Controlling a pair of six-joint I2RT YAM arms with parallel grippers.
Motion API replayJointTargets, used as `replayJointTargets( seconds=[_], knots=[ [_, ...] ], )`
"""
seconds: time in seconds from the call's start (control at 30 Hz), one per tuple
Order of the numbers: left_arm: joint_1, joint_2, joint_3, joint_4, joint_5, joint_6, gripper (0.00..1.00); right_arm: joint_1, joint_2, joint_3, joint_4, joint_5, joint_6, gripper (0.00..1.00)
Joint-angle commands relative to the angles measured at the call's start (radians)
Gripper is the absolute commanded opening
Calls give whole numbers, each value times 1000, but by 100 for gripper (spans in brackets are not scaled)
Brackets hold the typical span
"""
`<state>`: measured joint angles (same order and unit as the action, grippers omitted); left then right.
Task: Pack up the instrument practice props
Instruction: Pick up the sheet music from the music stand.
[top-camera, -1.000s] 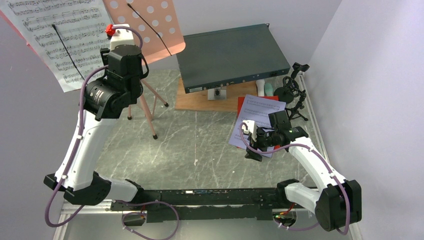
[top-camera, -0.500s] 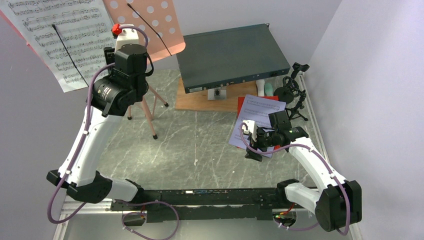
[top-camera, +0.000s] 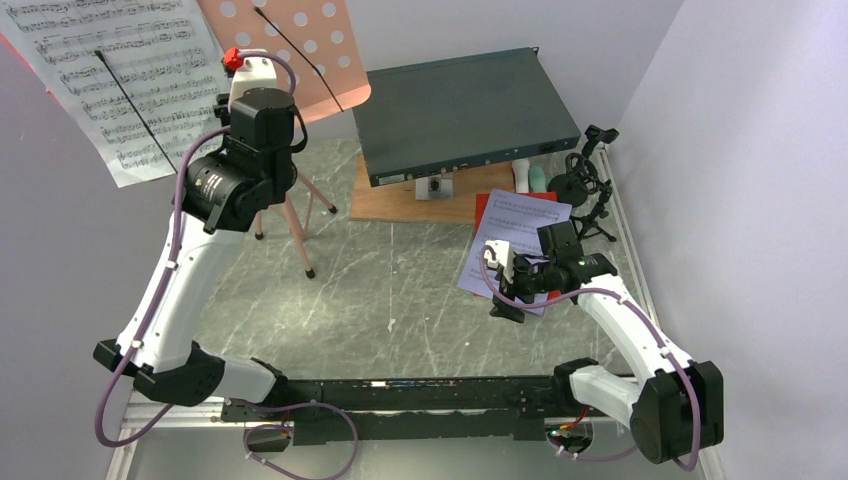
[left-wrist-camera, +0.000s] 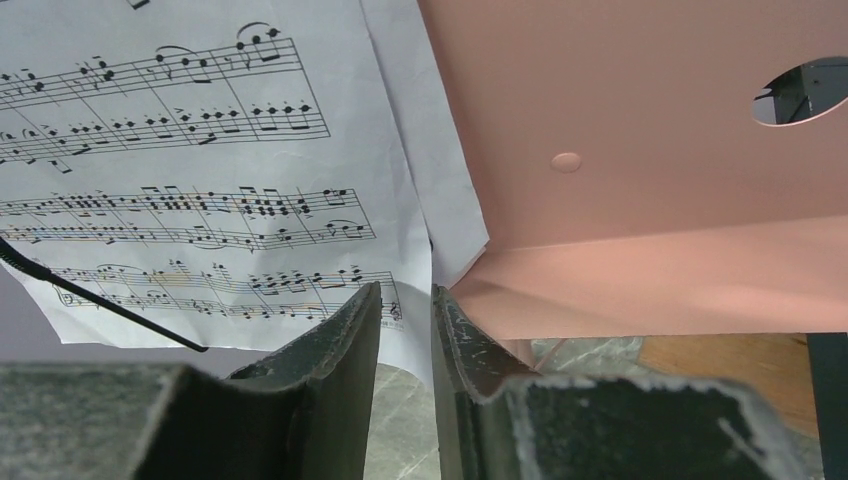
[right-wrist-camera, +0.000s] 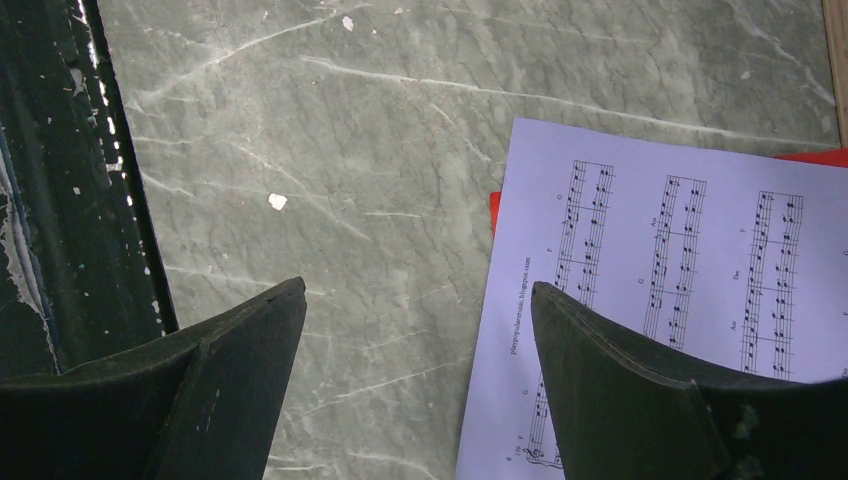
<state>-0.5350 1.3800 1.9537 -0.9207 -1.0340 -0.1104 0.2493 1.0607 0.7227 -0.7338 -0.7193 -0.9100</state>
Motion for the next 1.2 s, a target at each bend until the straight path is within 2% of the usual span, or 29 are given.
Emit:
replayJointTargets(
  seconds=[0.0,0.13,0.27,0.47,0.57,0.83,1.17],
  knots=[
    [0,-39,39,-13,7,-23,30,-4,-15,18,-1,-34,-21,86],
    [0,-62,11,-7,9,-15,26,-4,-14,18,1,-33,-20,86],
    [0,-85,-16,14,35,-6,0,-4,-15,18,1,-33,-20,86],
    [0,-92,-12,20,39,4,0,-4,-19,19,-1,-34,-20,86],
    [0,-90,-15,9,51,-6,12,-4,-21,19,-1,-34,-20,86],
    [3,-100,-52,-12,68,-56,21,-4,-27,18,0,-33,-20,86],
    [6,-116,-72,-28,56,-67,22,-5,-34,18,-3,-34,-20,86]
  ],
)
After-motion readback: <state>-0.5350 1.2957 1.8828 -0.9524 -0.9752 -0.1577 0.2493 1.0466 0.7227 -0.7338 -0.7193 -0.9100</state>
